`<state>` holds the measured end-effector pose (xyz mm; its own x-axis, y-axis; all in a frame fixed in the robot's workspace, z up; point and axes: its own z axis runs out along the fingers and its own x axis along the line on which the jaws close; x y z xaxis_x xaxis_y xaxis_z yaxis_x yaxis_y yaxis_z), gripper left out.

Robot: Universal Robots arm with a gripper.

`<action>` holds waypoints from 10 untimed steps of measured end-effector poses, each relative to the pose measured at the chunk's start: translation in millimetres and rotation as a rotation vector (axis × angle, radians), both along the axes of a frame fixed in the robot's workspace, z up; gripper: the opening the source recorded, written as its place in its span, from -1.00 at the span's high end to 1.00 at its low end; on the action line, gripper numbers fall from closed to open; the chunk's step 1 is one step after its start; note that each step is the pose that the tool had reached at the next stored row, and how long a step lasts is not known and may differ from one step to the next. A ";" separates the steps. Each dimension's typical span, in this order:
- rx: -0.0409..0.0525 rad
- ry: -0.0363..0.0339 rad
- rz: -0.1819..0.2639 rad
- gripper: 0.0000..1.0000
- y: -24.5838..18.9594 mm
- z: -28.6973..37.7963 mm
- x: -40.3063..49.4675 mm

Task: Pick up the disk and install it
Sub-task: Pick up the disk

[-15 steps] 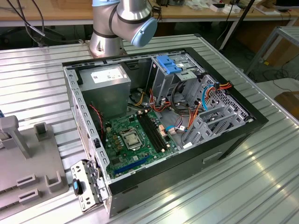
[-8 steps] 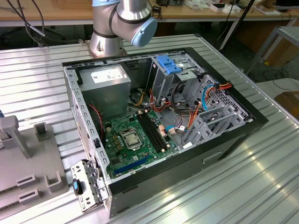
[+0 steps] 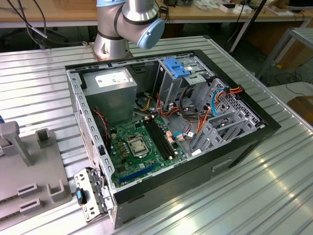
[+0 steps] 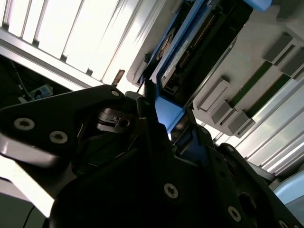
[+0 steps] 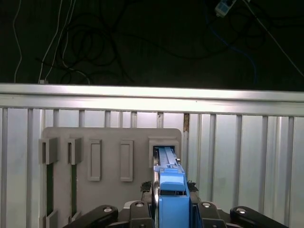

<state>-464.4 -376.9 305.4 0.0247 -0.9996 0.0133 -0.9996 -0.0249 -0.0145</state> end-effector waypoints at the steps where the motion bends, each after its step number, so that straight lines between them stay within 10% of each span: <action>1: 0.0000 0.0000 -0.001 0.25 0.0 0.0 0.0; 10: 0.0000 0.0001 -0.021 0.25 0.0 0.0 0.0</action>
<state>-464.5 -376.9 305.5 0.0035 -0.9999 0.0133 -0.9999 -0.0037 -0.0145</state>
